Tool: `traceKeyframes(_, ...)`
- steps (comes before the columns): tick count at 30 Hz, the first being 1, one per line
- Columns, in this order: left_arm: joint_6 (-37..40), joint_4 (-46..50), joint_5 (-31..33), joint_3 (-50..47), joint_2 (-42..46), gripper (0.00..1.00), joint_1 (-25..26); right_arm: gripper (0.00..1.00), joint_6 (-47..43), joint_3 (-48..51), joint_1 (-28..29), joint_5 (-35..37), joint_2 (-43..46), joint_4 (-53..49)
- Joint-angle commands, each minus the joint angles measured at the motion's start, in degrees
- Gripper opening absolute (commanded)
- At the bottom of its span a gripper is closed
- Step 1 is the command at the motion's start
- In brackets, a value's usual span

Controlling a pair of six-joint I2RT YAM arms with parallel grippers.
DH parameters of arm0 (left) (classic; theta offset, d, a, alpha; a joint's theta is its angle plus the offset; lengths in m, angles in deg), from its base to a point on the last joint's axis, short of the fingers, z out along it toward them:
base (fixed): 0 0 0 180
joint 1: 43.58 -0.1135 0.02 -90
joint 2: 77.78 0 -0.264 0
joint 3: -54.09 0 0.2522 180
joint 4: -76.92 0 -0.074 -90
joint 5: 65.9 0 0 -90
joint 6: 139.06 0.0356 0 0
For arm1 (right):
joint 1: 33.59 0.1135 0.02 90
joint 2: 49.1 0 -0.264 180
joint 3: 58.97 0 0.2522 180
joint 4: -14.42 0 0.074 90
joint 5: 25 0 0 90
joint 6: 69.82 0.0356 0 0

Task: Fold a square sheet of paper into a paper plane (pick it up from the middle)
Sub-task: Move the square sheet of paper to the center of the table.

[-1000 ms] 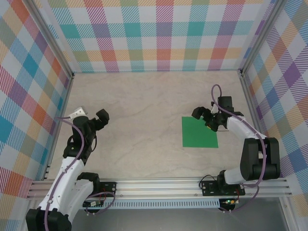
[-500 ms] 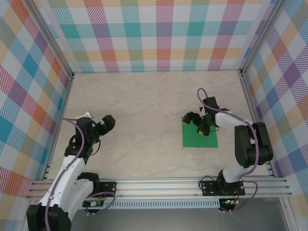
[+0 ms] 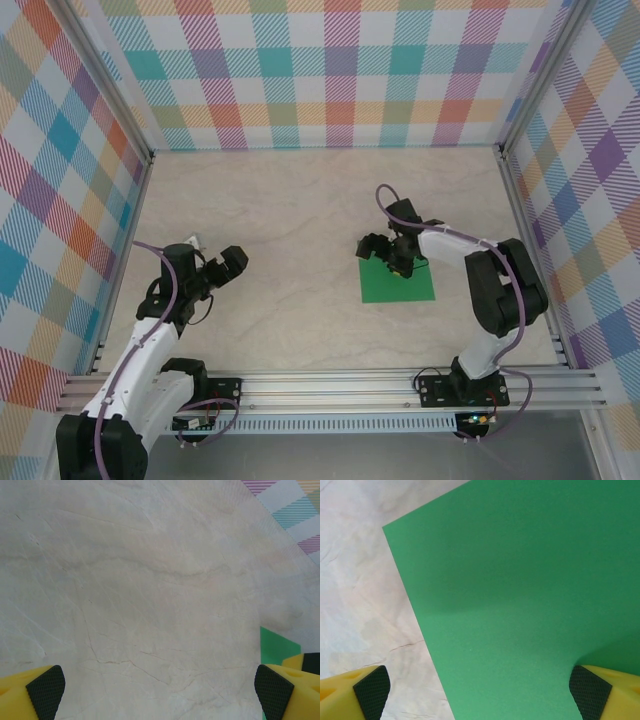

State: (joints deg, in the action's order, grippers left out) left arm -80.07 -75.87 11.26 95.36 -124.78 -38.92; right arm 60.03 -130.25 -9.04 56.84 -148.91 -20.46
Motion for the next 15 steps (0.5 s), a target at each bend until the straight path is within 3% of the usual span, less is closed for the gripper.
traceKeyframes(1,-1.73,0.08,-3.56,-0.39,-0.85,1.0,-0.77,0.96,5.41,0.39,5.34,-2.45,-5.94,-0.65)
traceKeyframes(6,-3.7,-1.63,-7.7,-1.23,-2.32,1.0,-0.36,0.95,7.72,-3.05,7.78,-2.29,-4.24,-0.28)
traceKeyframes(15,-5.54,-3.85,-9.95,-1.24,-6.83,1.0,3.1,0.95,1.53,-4.93,3.92,4.4,0.56,-6.76)
